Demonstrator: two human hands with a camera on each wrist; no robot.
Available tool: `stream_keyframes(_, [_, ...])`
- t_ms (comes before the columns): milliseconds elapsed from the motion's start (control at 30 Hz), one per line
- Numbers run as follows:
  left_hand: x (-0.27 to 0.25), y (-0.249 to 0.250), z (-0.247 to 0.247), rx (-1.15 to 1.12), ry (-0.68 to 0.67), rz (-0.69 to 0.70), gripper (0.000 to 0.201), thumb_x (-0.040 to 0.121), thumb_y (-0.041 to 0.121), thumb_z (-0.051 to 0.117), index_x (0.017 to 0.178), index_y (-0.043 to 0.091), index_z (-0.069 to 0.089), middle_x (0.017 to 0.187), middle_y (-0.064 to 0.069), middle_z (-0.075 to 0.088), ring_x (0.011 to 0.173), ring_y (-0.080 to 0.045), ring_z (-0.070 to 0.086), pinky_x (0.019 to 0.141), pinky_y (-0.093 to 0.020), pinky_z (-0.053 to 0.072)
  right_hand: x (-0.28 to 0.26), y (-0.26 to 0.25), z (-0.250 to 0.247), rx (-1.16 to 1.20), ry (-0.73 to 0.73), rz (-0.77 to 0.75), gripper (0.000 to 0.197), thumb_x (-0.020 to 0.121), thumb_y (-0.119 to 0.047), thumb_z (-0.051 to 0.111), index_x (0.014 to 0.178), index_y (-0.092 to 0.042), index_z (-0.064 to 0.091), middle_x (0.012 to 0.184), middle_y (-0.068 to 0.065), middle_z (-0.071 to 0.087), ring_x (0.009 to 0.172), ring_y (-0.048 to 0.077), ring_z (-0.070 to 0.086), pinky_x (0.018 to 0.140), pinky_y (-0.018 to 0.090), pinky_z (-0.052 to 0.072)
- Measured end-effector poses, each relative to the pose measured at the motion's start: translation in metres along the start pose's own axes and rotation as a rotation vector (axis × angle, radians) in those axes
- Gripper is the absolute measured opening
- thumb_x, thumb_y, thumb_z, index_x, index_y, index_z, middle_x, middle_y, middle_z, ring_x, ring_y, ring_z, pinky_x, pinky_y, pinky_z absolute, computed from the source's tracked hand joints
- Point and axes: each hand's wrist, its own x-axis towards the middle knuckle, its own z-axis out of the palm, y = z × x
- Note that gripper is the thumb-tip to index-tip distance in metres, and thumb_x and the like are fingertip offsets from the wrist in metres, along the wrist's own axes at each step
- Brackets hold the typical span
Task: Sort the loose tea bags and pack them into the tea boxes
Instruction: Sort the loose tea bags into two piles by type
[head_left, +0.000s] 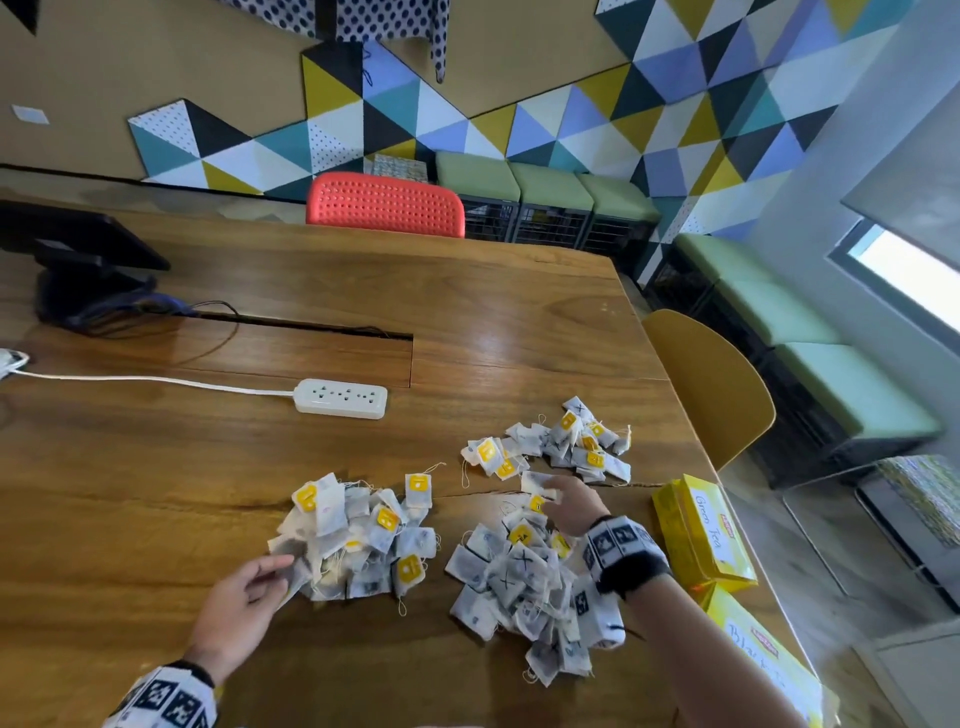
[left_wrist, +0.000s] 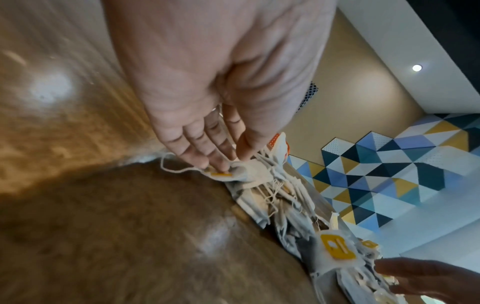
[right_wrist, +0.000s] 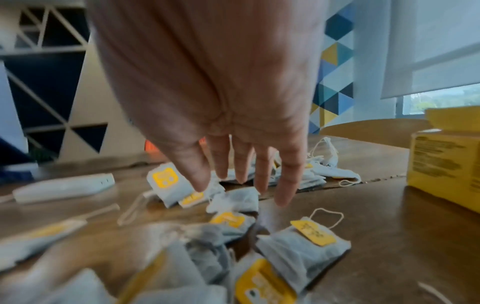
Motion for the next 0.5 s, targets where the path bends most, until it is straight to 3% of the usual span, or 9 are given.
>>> stream_keyframes(100, [-0.007, -0.013, 0.001, -0.016, -0.012, -0.04, 0.022, 0.089, -0.001, 0.061, 0.1, 0.016, 0.066, 0.107, -0.004, 0.068, 0.095, -0.018, 0.063, 0.079, -0.019, 0.049, 0.027, -0.002, 0.005, -0.15, -0.044, -0.024, 0.053, 0.094, -0.012, 0.047, 0.146, -0.015, 0.036, 0.147, 0.01, 0.041, 0.133, 0.028, 0.042, 0.106, 0.035, 0.038])
stream_keyframes(133, [-0.009, -0.018, 0.001, -0.008, -0.016, -0.053, 0.021, 0.088, -0.001, 0.062, 0.098, 0.018, 0.066, 0.107, -0.004, 0.068, 0.095, -0.017, 0.064, 0.079, -0.021, 0.049, 0.033, -0.001, 0.008, -0.187, -0.039, -0.038, 0.055, 0.093, -0.01, 0.046, 0.146, -0.017, 0.034, 0.145, 0.012, 0.042, 0.13, 0.03, 0.044, 0.105, 0.037, 0.04])
stream_keyframes(200, [-0.014, -0.026, 0.002, 0.004, -0.034, -0.078, 0.02, 0.088, 0.001, 0.063, 0.098, 0.018, 0.067, 0.109, -0.003, 0.068, 0.098, -0.017, 0.063, 0.082, -0.026, 0.048, 0.044, 0.003, 0.014, -0.227, 0.0, -0.065, 0.056, 0.091, -0.011, 0.047, 0.145, -0.024, 0.036, 0.145, 0.013, 0.04, 0.127, 0.032, 0.047, 0.101, 0.036, 0.043])
stream_keyframes(300, [-0.021, -0.031, 0.002, 0.013, -0.014, -0.072, 0.019, 0.088, 0.0, 0.063, 0.096, 0.016, 0.067, 0.106, -0.004, 0.068, 0.094, -0.015, 0.064, 0.072, -0.013, 0.05, 0.053, 0.011, 0.022, -0.229, 0.062, -0.046, 0.053, 0.089, -0.013, 0.051, 0.137, -0.034, 0.045, 0.145, 0.009, 0.039, 0.127, 0.031, 0.046, 0.096, 0.034, 0.044])
stream_keyframes(500, [-0.027, -0.027, 0.003, 0.039, 0.011, -0.052, 0.018, 0.088, 0.002, 0.064, 0.096, 0.018, 0.066, 0.104, 0.001, 0.067, 0.093, -0.009, 0.063, 0.071, -0.014, 0.045, 0.051, 0.007, 0.015, -0.147, 0.085, 0.071, 0.025, 0.087, -0.01, 0.054, 0.111, -0.007, 0.061, 0.113, 0.014, 0.063, 0.107, 0.03, 0.058, 0.083, 0.034, 0.049])
